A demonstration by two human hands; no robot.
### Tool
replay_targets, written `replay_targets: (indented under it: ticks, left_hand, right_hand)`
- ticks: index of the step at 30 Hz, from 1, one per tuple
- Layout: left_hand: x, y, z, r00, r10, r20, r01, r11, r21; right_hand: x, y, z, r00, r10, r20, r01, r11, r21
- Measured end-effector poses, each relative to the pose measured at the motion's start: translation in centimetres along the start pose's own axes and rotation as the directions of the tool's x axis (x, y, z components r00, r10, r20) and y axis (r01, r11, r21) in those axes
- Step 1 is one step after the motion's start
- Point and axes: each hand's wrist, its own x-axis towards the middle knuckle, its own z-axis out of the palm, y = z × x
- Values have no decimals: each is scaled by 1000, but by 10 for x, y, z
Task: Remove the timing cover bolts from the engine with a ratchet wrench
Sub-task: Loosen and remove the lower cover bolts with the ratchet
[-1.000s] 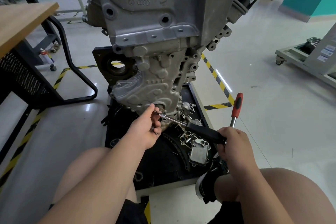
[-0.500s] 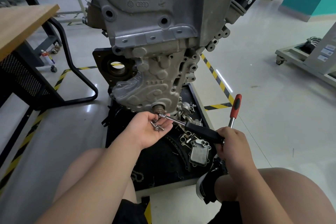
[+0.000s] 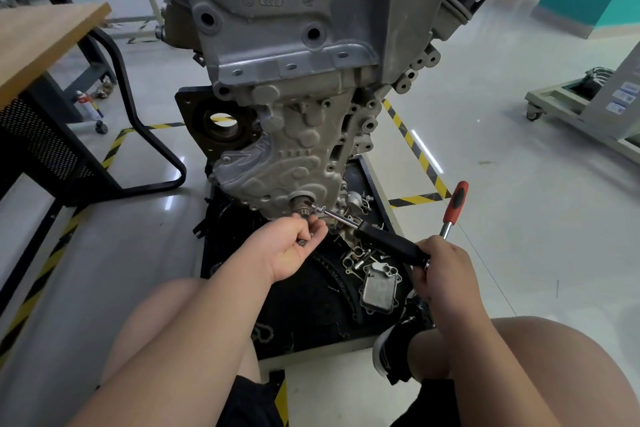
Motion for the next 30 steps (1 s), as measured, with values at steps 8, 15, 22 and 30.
replay_targets:
  ticks: [8, 15, 22, 30]
  left_hand:
    - [1, -4, -1, 999, 23, 47, -27, 997, 78]
    - [3, -6, -1, 996, 86, 35, -91, 974, 209]
    - [0, -6, -1, 990, 77, 118, -97, 980, 176]
    - [-2, -6, 0, 990, -1, 140, -22, 986, 163]
  right_hand:
    - [0, 0, 1, 1000, 5, -11, -5, 1000, 9]
    - [-3, -2, -1, 1000, -30, 4, 30, 988, -152]
    - [-3, -1, -1, 1000, -6, 17, 9, 990, -144]
    - [-3, 0, -1, 999, 34, 25, -33, 999, -39]
